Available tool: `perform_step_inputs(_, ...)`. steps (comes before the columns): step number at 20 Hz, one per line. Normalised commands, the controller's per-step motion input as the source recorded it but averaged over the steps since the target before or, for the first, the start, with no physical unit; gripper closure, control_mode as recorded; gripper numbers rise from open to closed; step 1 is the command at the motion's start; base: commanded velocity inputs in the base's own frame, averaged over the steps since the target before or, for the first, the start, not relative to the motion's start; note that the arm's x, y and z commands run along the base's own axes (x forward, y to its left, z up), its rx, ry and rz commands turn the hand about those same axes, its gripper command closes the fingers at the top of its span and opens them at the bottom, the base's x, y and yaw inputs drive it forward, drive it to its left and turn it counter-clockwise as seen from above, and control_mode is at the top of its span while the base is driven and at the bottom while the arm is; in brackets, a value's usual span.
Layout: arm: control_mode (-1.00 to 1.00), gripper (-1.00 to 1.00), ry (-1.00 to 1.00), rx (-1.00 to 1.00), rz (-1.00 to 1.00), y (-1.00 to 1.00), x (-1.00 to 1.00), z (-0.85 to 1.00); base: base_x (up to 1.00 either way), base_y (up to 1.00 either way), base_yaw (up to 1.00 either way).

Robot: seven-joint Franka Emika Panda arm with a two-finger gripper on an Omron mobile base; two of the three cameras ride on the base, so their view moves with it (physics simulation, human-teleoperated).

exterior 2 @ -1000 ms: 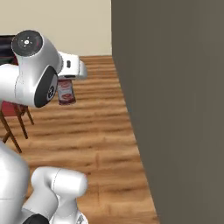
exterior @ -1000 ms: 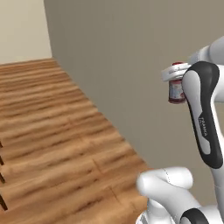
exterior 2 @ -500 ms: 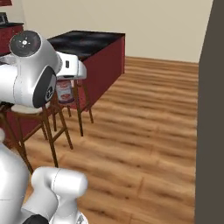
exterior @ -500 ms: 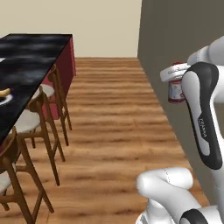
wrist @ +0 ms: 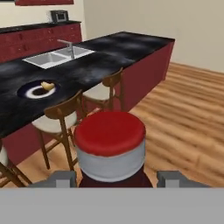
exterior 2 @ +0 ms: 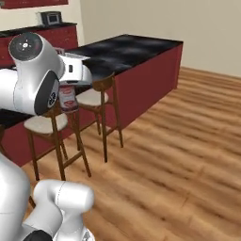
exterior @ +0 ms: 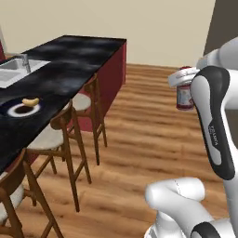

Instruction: Move the hot dog bun to the plate on the dining table and place the condiment next to that plate. Then navigate to the fridge and take the sausage and place it on the plate as well.

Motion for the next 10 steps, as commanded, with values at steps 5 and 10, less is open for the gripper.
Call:
perform_step_inputs(5,1.0,1.0,0.0,0.0,0.0,0.0,0.0,0.0,0.75,-0.35,0.56)
perform_step_inputs(10,1.0,1.0,0.0,0.0,0.0,0.0,0.0,0.0,0.72,-0.31,0.58)
